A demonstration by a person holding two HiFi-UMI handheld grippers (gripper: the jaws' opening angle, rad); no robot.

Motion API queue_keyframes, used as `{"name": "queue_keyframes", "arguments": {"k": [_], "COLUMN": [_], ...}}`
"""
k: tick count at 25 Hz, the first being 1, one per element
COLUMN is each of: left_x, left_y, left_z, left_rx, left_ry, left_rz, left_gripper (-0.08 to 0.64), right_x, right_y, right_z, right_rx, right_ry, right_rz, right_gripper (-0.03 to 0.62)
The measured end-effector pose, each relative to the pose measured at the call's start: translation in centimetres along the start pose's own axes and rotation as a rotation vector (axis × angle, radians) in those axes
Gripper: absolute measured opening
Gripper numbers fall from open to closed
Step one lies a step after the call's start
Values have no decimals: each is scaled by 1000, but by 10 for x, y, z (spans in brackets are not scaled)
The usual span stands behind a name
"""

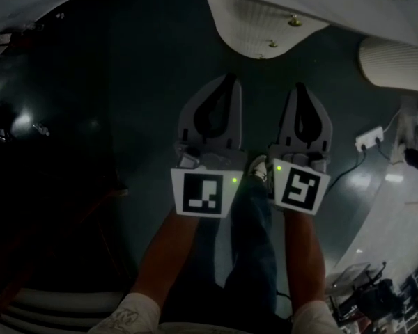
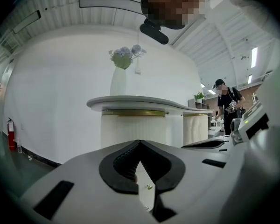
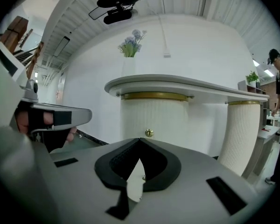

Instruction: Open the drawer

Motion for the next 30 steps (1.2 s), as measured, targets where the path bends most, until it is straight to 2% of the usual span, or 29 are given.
{"name": "queue_keyframes", "arguments": {"k": [7,11,13,16,21,27,30], "left_x": [6,9,9,8,9,7,7], "left_y": [-3,-2,-3,-3,-6,-5,0], "left_z": [4,8,7,7,5,3,3], "left_rx": [3,9,4,21,0,9,-2], "left_ry": [-12,-20,-9,-9,-14,-10,-12], "left_rz": [-8,-8,-11,-15,-18,-14,-3], "left_gripper": [-5,-3,-5,-4,-5,-5,-5], "right_x": [22,44,57,81,115,125,127], "right_y": [-10,-11,-12,-14,-28,-28,-30], "right_z": [-7,-6,-5,-3,-6,0,1], "right_rx": [14,-11,-38,-38,-32,-15,1], "right_ry": [33,44,48,43,69,56,52], "right_rz": [2,20,21,3,-34,-25,-50], "right_gripper": [8,88,108,112,118,127,120]}}
Point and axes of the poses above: the fingertips, and each gripper's own axes: x forward along the fingers, y to its left, z out of its top, the point moved 1 cm from there along -x, backward along the fingers, and after that the axes turned 5 degrees about y, right-handed, at the moved point
